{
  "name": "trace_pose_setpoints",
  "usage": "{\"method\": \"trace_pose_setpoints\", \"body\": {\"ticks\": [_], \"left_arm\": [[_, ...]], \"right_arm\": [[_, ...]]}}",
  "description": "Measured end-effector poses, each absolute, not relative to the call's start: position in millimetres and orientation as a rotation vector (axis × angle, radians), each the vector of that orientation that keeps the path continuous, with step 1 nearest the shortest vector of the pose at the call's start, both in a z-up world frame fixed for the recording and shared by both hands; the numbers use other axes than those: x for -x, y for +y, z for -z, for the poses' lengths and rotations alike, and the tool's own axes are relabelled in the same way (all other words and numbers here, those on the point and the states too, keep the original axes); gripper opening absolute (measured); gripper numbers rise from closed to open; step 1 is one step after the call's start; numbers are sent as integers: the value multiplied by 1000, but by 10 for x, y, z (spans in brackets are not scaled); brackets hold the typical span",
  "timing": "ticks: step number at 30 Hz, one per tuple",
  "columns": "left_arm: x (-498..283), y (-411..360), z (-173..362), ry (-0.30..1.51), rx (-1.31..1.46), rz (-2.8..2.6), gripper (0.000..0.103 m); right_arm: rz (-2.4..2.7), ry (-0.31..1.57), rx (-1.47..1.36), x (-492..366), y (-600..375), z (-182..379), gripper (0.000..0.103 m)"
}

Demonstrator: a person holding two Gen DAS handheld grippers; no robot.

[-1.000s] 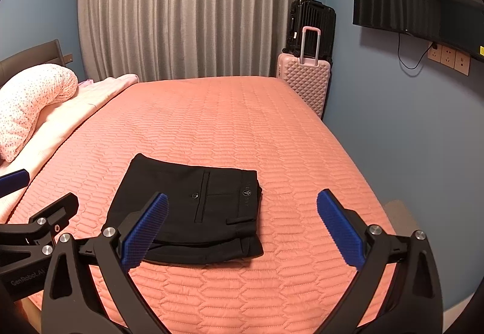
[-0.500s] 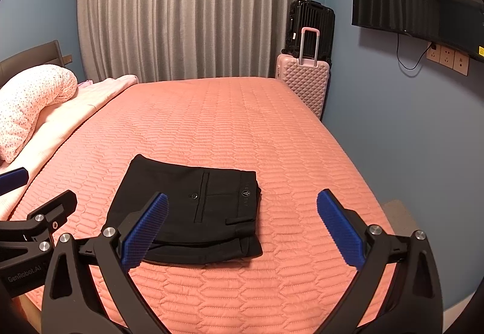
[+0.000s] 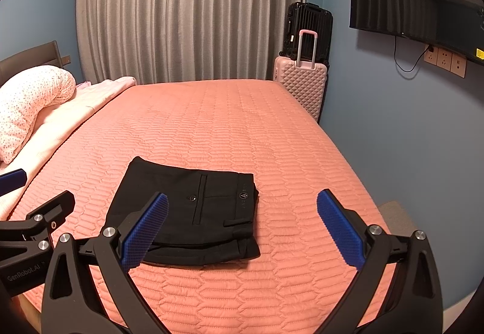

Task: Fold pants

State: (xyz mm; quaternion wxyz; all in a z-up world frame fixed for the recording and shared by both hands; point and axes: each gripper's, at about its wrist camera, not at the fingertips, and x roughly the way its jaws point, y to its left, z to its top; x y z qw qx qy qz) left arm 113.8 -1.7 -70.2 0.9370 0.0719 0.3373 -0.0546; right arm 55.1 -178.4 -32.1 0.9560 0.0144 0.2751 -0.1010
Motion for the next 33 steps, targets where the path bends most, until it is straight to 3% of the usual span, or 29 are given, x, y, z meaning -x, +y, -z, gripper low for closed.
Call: {"method": "trace_pose_setpoints", "body": {"ticks": [33], "left_arm": [[-1111, -20, 705, 692, -140, 109, 87]], "right_arm": [[222, 540, -17, -490, -1758, 233, 98]]}}
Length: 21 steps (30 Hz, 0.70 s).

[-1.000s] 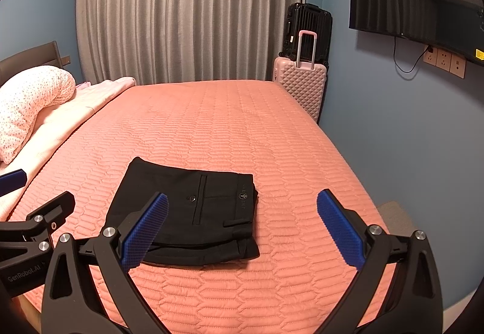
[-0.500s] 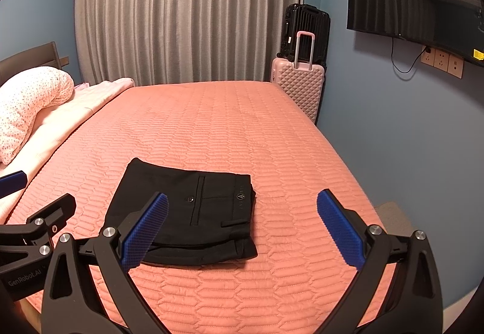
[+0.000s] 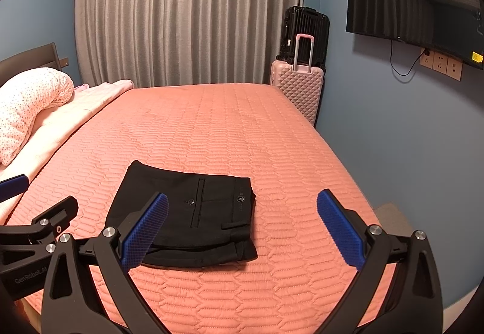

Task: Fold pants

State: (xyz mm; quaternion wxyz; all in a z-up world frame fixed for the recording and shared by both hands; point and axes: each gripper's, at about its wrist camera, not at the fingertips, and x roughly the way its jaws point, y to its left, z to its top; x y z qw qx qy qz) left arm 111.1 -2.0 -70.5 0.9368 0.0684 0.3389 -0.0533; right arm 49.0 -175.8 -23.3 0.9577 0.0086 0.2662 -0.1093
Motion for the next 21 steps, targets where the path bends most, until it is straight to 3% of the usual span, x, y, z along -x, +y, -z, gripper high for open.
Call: {"method": "trace_pose_setpoints", "body": {"ticks": [21], "left_arm": [[-1131, 20, 708, 693, -140, 82, 87]], "right_arm": [[258, 545, -29, -443, -1691, 198, 98]]}}
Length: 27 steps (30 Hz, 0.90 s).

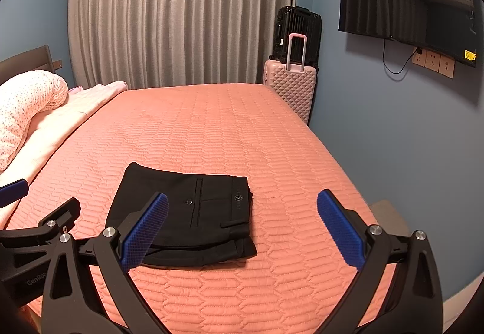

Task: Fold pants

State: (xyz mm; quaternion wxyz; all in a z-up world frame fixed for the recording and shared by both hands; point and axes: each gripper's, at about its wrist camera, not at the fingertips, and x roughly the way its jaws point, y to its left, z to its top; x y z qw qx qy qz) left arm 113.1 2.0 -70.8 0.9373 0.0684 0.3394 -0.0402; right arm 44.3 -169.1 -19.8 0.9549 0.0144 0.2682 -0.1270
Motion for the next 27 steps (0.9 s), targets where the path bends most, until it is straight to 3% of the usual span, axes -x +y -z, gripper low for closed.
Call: {"method": "trace_pose_setpoints", "body": {"ticks": [27], "left_arm": [[-1105, 48, 681, 690, -130, 87, 87]], "right_arm": [[263, 542, -30, -425, -1682, 190, 98]]}}
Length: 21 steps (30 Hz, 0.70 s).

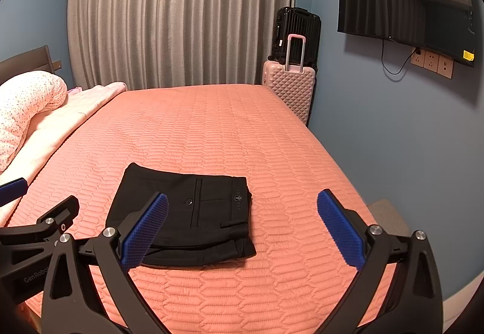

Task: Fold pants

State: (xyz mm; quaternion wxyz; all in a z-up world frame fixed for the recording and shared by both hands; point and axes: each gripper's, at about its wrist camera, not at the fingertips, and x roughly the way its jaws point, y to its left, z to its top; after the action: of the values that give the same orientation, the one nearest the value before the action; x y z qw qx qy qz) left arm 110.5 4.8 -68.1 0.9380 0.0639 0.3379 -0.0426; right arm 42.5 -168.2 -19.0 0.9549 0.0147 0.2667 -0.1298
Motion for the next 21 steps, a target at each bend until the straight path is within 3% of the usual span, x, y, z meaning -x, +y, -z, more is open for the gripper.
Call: {"method": "trace_pose_setpoints", "body": {"ticks": [21], "left_arm": [[-1100, 76, 677, 678, -125, 86, 87]], "right_arm": [[268, 534, -25, -433, -1673, 179, 98]]}}
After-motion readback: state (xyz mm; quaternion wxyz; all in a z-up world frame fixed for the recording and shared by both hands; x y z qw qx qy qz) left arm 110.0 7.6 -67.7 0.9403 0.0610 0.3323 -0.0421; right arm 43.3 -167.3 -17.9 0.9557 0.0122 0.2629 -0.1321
